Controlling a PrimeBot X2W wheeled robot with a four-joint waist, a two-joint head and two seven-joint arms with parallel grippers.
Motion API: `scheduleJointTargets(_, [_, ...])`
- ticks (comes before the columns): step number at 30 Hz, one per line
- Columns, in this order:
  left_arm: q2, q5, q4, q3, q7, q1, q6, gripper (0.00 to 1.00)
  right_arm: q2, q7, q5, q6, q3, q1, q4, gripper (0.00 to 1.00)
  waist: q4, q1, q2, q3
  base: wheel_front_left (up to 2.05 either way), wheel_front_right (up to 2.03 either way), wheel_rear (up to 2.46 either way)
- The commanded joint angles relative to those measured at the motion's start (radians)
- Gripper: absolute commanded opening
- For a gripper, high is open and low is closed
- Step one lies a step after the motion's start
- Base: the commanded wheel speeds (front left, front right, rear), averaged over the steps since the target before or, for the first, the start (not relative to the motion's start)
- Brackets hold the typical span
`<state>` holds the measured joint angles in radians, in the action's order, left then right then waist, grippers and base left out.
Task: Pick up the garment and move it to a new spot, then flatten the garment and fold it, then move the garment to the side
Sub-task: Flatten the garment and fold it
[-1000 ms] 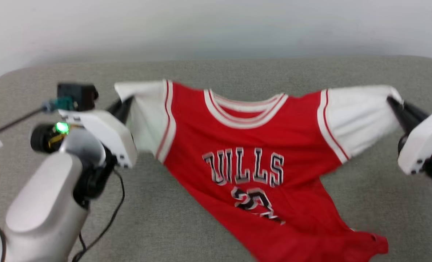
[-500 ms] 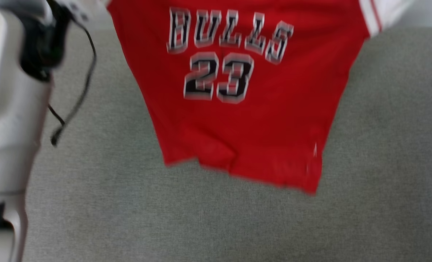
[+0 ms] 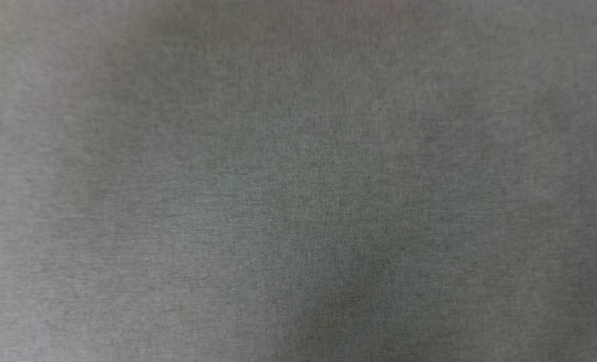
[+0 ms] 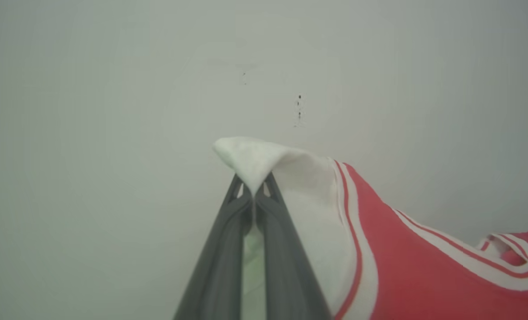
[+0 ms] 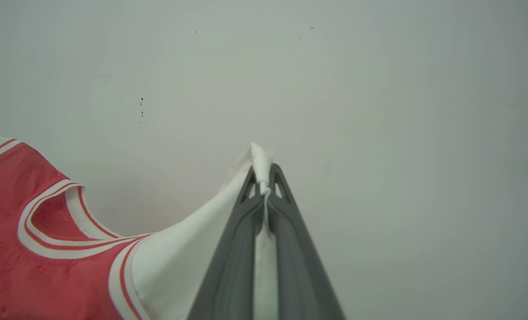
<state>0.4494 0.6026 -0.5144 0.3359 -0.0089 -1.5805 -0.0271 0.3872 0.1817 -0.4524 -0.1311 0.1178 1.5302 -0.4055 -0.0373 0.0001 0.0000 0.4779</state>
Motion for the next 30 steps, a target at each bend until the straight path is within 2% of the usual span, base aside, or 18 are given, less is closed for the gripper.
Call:
scheduleJointTargets(1, [-0.001,-0.005,-0.012,0.000,-0.001,-0.026,0.003,0.00,0.007,-0.014,-0.008,0.001,0.013,0.037,-0.020,0.00,-0.009,-0.0001,0.0000,0.076,0.00,0.00,0.00])
scheduleJointTargets(8, [-0.004,0.001,-0.060,0.005,-0.018,-0.043,0.014,0.00,0.001,-0.080,-0.048,0.001,0.121,0.133,-0.137,0.00,-0.016,-0.0001,0.0000,0.162,0.00,0.00,0.00])
scheduleJointTargets(15, [-0.035,0.030,-0.135,0.007,-0.056,0.028,0.026,0.00,-0.024,-0.131,-0.114,0.001,0.245,0.136,-0.278,0.00,-0.009,-0.0001,0.0000,0.196,0.00,0.00,0.00])
scheduleJointTargets(22, [-0.081,0.064,-0.223,0.015,-0.110,0.159,0.043,0.00,-0.020,-0.145,-0.190,0.001,0.384,0.014,-0.380,0.00,0.007,-0.0001,0.0000,0.151,0.00,0.00,0.00])
scheduleJointTargets(30, [-0.112,0.100,-0.260,0.025,-0.206,0.443,0.083,0.00,0.018,-0.207,-0.279,0.001,0.469,-0.295,-0.346,0.00,0.016,-0.0001,0.0000,0.002,0.00,0.00,0.00])
